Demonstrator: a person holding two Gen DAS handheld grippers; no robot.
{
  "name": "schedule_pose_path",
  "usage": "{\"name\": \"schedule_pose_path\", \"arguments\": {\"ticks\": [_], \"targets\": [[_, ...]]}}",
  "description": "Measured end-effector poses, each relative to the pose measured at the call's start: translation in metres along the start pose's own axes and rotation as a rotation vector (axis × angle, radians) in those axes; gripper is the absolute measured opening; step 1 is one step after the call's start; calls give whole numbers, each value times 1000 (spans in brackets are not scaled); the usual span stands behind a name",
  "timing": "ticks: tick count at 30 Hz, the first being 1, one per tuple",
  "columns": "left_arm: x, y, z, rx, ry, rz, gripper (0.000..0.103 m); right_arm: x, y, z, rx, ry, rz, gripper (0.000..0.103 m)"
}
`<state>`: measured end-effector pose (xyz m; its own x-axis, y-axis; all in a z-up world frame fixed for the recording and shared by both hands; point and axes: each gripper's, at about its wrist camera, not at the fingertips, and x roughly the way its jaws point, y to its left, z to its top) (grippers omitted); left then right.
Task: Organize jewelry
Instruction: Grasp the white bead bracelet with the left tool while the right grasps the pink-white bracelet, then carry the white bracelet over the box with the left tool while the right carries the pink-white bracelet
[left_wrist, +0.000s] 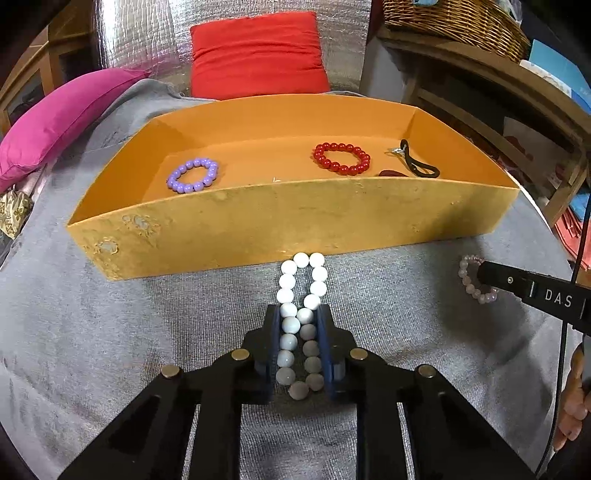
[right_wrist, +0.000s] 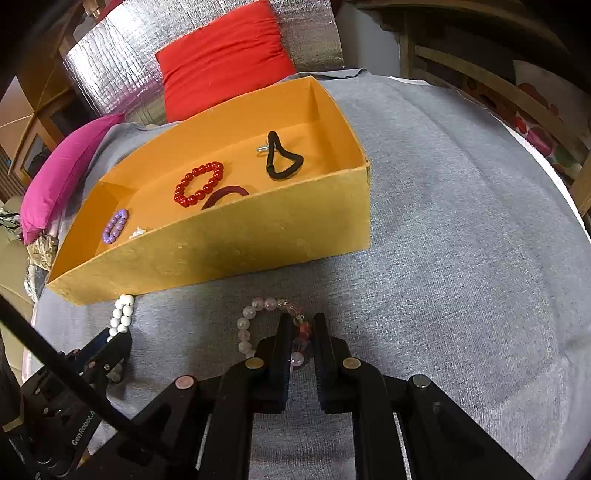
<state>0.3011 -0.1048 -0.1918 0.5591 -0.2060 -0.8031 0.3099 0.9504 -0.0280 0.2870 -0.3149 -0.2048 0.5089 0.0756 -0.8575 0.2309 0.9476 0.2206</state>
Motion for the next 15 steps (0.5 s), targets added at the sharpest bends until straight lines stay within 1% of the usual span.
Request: {"name": "schedule_pose_path", "arguments": {"ticks": [4,5,6,15], "targets": [[-2,3,-2,-2,-2,-5,19,-5,2,0,-2,-10,12,12],[-3,4,-2,-3,-3,-6,17,-6,3,0,-2,-12,17,12],[-4,6,-2,-4,-4,-7,10,-7,4,0,-3,-15,23,12],[-23,26,-3,2,-41,5,10,-18,18,-1,-15,-44,73,12]]}}
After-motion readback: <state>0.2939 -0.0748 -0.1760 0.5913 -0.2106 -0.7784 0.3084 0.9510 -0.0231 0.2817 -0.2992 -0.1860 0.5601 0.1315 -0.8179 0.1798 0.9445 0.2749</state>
